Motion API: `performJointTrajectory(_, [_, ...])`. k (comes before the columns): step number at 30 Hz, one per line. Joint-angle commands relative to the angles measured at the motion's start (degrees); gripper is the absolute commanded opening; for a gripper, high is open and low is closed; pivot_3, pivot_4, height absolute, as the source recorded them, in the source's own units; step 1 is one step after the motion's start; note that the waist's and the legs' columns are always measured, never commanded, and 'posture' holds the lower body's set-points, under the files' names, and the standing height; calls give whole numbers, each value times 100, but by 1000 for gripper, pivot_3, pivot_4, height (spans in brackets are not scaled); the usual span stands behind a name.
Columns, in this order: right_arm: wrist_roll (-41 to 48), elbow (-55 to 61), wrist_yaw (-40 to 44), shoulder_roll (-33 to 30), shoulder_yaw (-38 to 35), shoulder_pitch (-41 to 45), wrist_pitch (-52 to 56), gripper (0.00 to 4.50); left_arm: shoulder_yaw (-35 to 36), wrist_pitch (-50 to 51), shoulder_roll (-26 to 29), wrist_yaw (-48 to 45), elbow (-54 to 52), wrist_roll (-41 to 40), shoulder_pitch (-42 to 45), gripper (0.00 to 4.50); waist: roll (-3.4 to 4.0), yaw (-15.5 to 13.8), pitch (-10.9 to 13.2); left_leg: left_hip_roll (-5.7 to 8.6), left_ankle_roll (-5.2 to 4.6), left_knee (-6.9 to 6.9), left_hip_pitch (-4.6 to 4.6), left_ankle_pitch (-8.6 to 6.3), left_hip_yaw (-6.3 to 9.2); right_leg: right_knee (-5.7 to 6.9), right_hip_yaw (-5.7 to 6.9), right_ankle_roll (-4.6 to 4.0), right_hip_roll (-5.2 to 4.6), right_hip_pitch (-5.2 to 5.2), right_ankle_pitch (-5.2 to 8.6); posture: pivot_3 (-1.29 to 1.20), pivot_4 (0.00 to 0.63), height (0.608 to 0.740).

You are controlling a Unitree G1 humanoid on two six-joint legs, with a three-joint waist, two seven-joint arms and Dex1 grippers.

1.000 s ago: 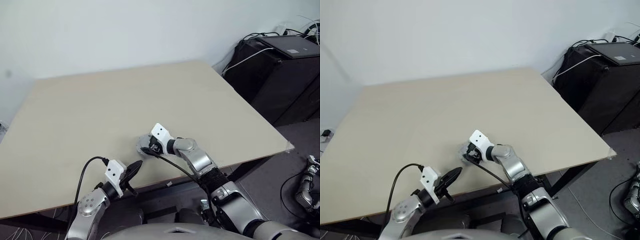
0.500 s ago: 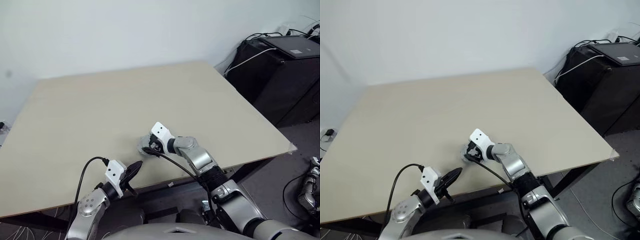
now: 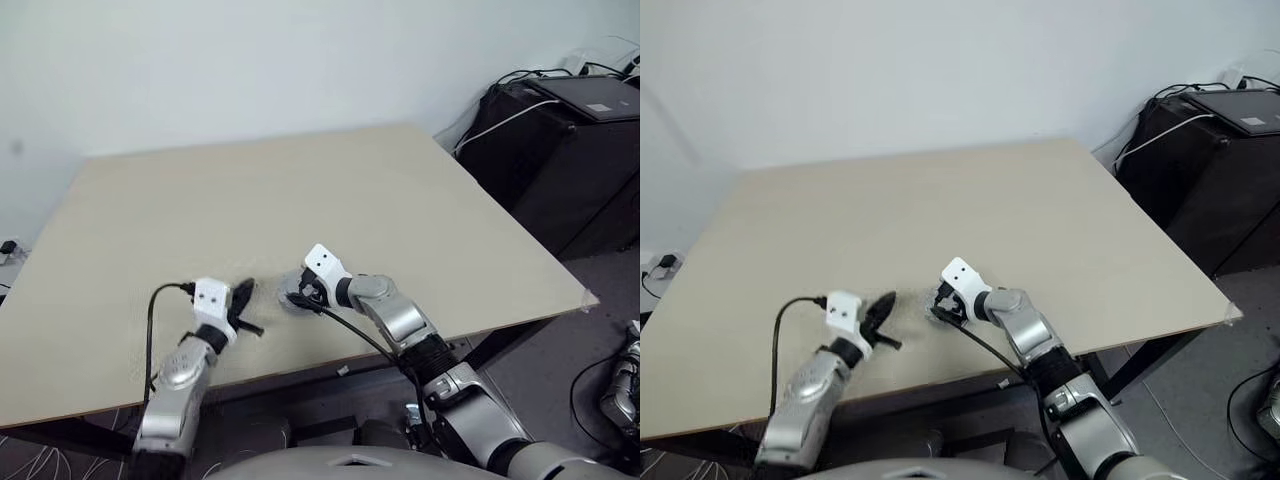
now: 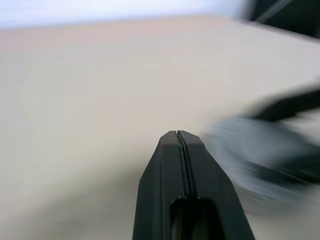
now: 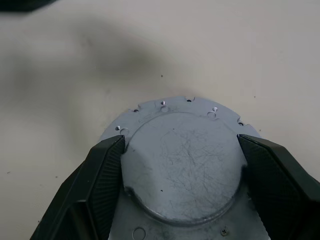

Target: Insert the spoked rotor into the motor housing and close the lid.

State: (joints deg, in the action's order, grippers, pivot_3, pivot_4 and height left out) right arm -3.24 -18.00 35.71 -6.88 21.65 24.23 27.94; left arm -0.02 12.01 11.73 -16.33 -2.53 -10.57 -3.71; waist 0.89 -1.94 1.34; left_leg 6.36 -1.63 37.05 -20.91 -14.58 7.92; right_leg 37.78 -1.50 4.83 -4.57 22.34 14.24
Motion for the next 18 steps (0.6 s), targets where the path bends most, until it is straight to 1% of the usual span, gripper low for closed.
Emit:
performJointTrajectory(1, [-62,-62,-62,-92,15,-130,216,3284,88,1051,143,-370,237,-445,557,0,-1,12,0,2,-2,-1,-1,-1,0,-2,0,0,0,0,0,0,0,740])
performJointTrajectory(5, [-35,44,-85,-94,11,-180,267,3284,291,2005,146,-999,629,-1212,1144,0,-7,21,0,4,-5,-3,-1,-2,2,-5,-1,-2,-1,2,0,0,0,740])
performJointTrajectory(8, [-19,107,-103,-103,8,-206,297,3284,323,2474,218,-1391,937,-1522,1537,0,-8,20,1,4,-4,-3,-3,-2,7,-4,0,-9,-1,3,-2,0,0,740])
performJointTrajectory(13, [1,235,-134,-119,2,-265,362,3284,301,2888,320,-1770,1434,-1677,2056,0,-9,24,2,7,-4,-5,-4,-2,9,-7,-1,-14,-1,3,-3,0,0,740])
performJointTrajectory(18, [18,353,-155,-126,-13,-321,405,3284,86,3067,398,-1944,1840,-1470,2353,0,-11,27,2,9,-8,-11,-5,-4,12,-10,-2,-34,-1,4,-14,0,0,740])
